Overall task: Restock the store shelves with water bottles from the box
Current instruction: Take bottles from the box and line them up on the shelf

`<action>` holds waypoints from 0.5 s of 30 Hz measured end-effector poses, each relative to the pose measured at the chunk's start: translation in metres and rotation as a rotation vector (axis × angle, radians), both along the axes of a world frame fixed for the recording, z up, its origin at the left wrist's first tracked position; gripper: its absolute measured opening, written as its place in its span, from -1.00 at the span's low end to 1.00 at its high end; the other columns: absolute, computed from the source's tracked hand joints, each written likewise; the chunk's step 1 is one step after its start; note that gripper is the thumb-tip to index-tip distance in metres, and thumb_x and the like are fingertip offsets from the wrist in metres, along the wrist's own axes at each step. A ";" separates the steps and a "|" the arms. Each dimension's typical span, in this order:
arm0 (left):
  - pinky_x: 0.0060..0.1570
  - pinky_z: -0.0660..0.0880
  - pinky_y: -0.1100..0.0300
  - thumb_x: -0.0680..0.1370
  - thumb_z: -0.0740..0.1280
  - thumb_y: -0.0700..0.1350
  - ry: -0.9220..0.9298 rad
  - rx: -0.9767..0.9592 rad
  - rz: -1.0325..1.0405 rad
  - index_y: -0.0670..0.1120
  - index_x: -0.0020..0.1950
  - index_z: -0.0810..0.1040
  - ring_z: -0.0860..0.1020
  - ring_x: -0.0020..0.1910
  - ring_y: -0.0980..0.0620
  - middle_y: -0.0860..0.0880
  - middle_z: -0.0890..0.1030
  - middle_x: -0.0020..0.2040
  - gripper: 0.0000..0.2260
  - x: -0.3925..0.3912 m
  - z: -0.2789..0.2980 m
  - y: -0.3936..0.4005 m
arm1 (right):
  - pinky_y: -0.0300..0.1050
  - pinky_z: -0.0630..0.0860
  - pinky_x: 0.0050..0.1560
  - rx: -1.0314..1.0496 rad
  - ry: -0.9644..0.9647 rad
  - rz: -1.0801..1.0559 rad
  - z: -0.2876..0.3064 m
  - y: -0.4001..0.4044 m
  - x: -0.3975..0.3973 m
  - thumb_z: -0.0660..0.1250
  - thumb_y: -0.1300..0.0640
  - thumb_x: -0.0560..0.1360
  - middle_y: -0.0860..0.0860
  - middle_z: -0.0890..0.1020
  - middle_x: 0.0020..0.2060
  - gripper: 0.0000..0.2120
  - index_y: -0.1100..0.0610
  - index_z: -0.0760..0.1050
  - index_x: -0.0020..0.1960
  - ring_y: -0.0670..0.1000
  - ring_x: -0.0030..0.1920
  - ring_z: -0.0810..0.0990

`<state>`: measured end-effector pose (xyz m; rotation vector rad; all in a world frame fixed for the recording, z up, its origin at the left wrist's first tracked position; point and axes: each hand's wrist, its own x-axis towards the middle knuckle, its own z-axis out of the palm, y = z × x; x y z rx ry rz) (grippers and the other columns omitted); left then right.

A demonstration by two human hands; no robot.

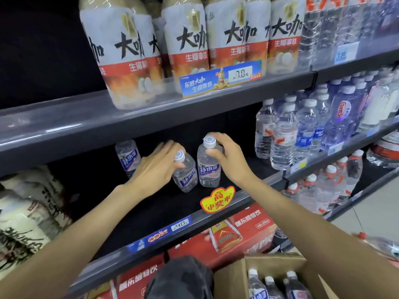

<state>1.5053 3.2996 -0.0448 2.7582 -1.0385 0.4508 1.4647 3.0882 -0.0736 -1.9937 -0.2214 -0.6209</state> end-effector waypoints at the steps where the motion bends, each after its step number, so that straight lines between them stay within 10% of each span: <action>1: -0.09 0.51 -0.08 0.60 0.23 -0.04 -0.002 0.001 0.007 -0.06 0.23 0.38 0.39 0.14 -0.01 0.01 0.39 0.14 -0.77 0.005 -0.003 0.004 | -0.30 0.41 0.15 -0.014 0.000 0.000 -0.002 0.002 0.007 0.34 0.24 0.54 0.08 0.54 0.10 -0.69 0.17 0.48 0.27 0.00 0.14 0.53; 10: 0.06 0.51 -0.03 0.64 0.14 -0.05 0.060 -0.176 0.033 0.15 0.32 0.32 0.47 0.19 0.01 0.08 0.43 0.21 -0.74 0.052 -0.014 0.014 | -0.54 0.40 0.04 0.024 0.059 0.096 -0.007 0.019 0.058 0.24 0.36 0.58 0.14 0.59 0.11 -0.72 0.27 0.43 0.29 -0.05 0.13 0.54; 15: 0.22 0.46 0.00 0.66 0.13 -0.09 0.090 -0.350 0.049 0.23 0.40 0.29 0.45 0.27 0.00 0.03 0.41 0.28 -0.65 0.057 -0.029 0.010 | -0.28 0.49 0.10 0.024 0.053 0.113 -0.013 0.021 0.065 0.22 0.19 0.63 0.11 0.63 0.11 -0.68 0.22 0.38 0.36 0.01 0.16 0.59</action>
